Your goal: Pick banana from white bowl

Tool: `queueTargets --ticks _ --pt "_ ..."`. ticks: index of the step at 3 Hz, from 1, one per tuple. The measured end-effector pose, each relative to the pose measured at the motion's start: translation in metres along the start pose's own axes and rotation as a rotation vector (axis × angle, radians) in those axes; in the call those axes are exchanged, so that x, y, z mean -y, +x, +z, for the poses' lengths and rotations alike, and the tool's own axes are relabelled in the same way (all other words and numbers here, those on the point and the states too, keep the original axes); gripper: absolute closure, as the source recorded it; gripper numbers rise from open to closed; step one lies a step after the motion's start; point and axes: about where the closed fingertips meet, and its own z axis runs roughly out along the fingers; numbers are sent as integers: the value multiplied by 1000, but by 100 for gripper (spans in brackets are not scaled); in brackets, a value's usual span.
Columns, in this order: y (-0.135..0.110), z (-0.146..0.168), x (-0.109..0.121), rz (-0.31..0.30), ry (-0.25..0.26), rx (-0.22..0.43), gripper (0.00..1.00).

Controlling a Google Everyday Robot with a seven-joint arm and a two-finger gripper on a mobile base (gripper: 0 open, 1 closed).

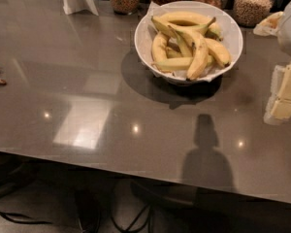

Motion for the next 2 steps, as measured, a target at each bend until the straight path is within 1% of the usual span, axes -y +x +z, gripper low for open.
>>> queueTargets --ticks 1,2 --pt "-23 5 22 -241 27 -10 0" --pt "-23 3 21 -317 32 -11 0"
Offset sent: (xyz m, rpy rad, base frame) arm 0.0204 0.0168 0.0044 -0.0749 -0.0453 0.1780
